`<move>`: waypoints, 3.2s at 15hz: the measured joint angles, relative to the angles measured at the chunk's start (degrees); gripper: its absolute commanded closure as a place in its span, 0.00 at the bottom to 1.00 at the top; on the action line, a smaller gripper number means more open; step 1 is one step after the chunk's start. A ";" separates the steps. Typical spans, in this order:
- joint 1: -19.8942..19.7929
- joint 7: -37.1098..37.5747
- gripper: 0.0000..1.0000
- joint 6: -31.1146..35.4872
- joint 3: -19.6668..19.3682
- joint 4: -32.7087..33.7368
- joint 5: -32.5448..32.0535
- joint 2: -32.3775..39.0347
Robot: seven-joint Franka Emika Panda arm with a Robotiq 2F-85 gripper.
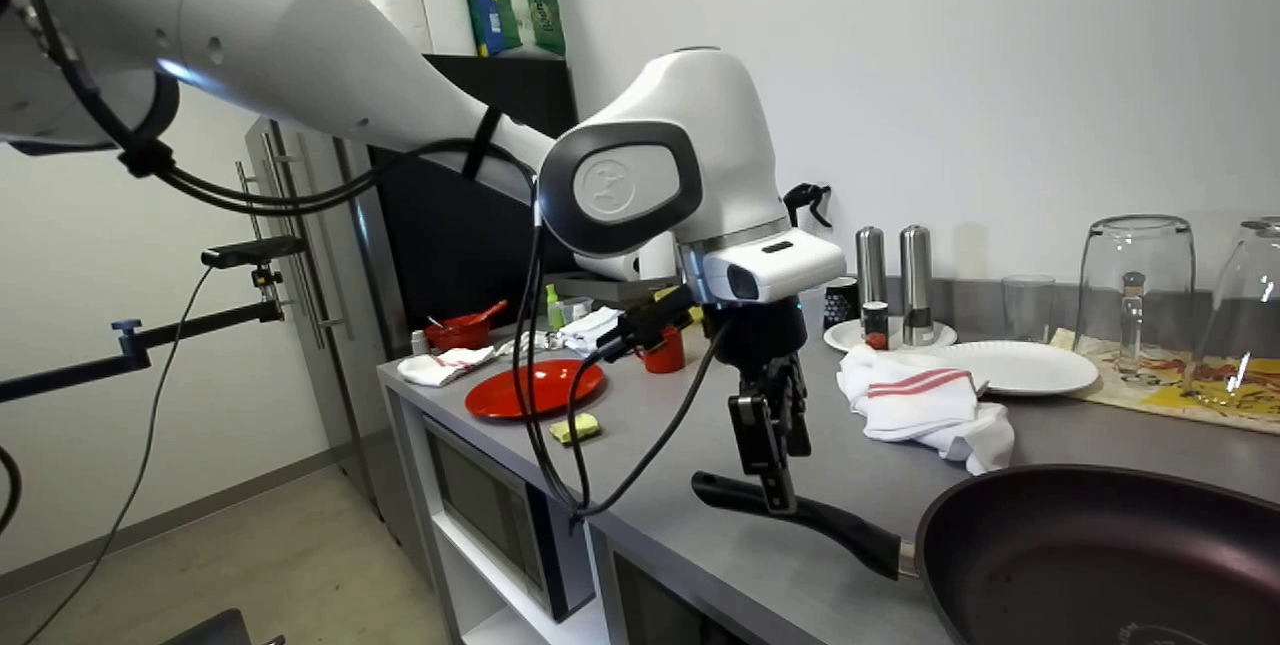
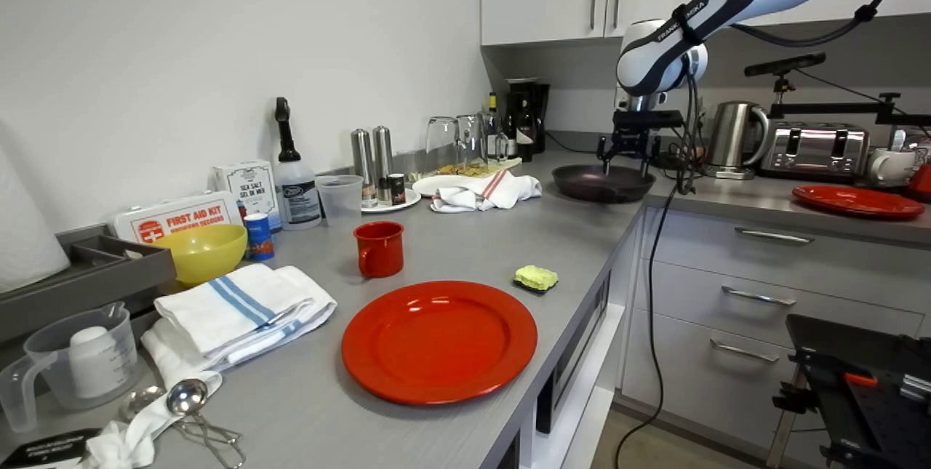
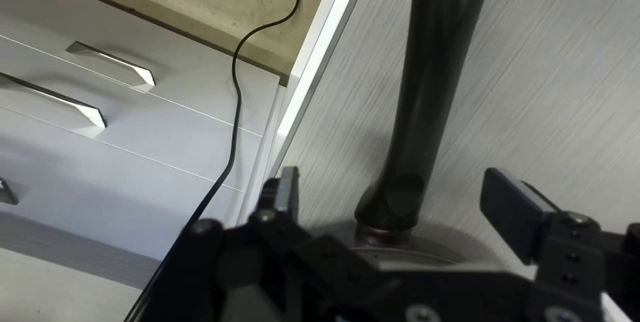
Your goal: Move the pan to the left
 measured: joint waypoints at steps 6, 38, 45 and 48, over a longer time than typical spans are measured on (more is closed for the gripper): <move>-0.37 0.16 0.00 0.23 0.00 0.85 0.59 3.49; -5.71 -1.69 0.89 1.98 2.41 9.43 11.18 11.73; -4.81 -4.39 0.89 10.79 1.83 9.44 9.58 11.26; -4.21 -6.47 0.89 14.76 1.81 9.31 9.01 10.02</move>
